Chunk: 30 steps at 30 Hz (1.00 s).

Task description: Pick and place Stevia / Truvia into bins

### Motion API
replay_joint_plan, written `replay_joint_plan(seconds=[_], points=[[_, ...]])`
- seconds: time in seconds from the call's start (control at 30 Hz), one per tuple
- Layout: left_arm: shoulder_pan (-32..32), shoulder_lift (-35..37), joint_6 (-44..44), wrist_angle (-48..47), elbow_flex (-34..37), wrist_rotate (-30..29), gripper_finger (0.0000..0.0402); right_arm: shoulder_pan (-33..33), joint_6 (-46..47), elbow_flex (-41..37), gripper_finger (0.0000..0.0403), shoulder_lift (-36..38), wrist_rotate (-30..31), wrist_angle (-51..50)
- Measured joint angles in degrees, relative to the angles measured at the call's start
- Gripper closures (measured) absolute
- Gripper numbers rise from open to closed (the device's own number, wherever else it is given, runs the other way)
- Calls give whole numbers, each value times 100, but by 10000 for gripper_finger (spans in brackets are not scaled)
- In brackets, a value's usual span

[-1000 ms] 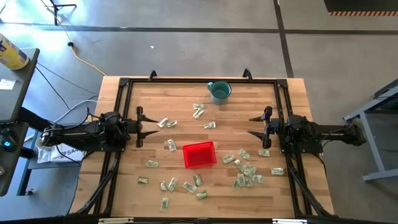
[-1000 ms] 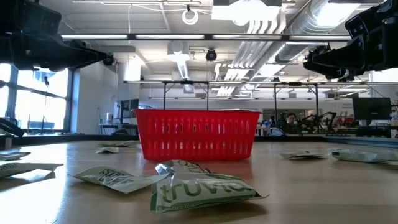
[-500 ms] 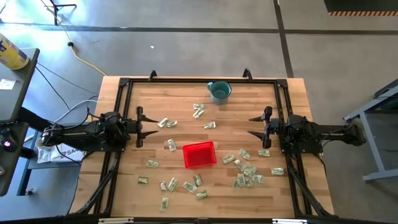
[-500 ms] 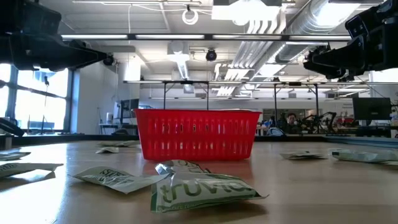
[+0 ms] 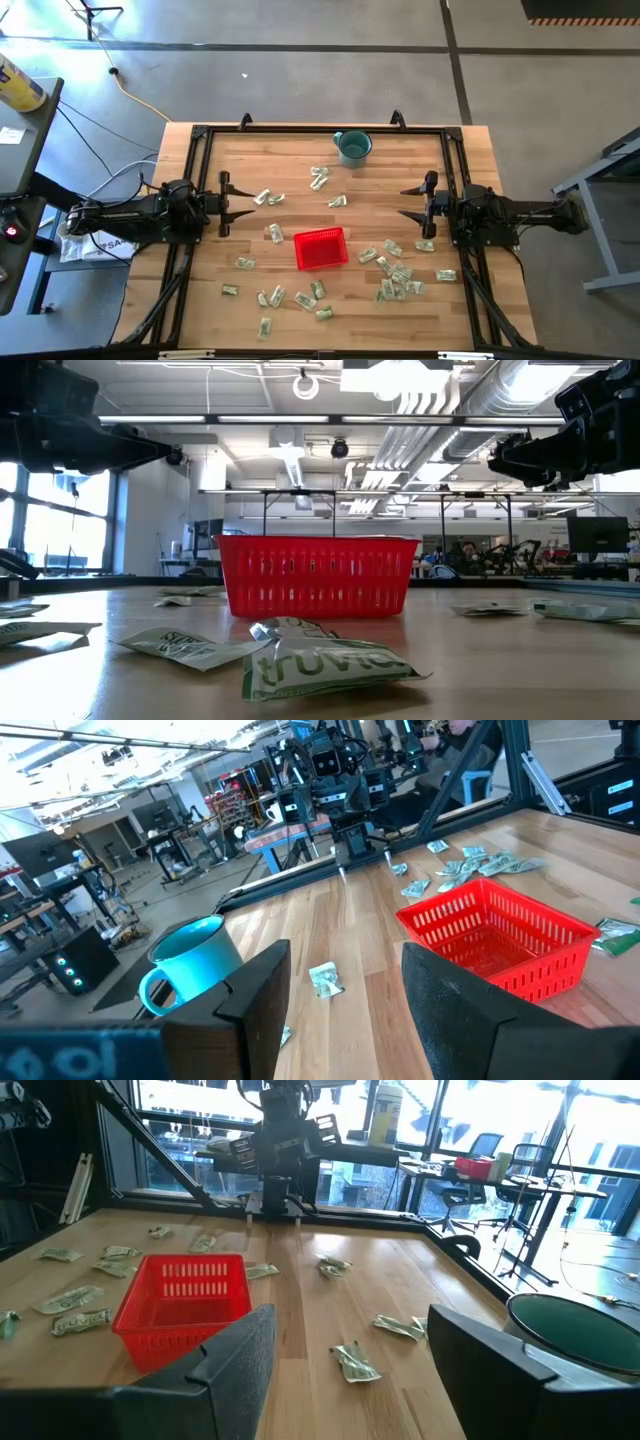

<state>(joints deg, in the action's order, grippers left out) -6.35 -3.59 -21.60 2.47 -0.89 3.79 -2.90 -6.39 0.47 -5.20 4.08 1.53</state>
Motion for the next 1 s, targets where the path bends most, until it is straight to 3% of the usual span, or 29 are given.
replay_joint_plan(seconds=[0.1, 0.2, 0.27, 0.47, 0.9, 1.0], points=[[0, 1, -1, 21, -1, -92, 174, 1, 0, 0, 150, -1, 0, -1], [0, 1, -25, 64, 0, -858, 174, -1, 0, 0, 150, 1, 2, 0], [-2, -1, 251, 130, 0, -935, 174, 1, 0, 2, 150, 1, 0, 1], [0, -1, 3072, 547, 0, -55, 174, 1, 0, 0, 150, 1, 2, 1], [0, 5, 7142, 1936, 0, -34, 174, 1, -344, 0, 150, 1, 26, 1], [0, -1, 7447, 1965, -1, -232, 174, 1, -419, 0, 150, -1, 15, 1]])
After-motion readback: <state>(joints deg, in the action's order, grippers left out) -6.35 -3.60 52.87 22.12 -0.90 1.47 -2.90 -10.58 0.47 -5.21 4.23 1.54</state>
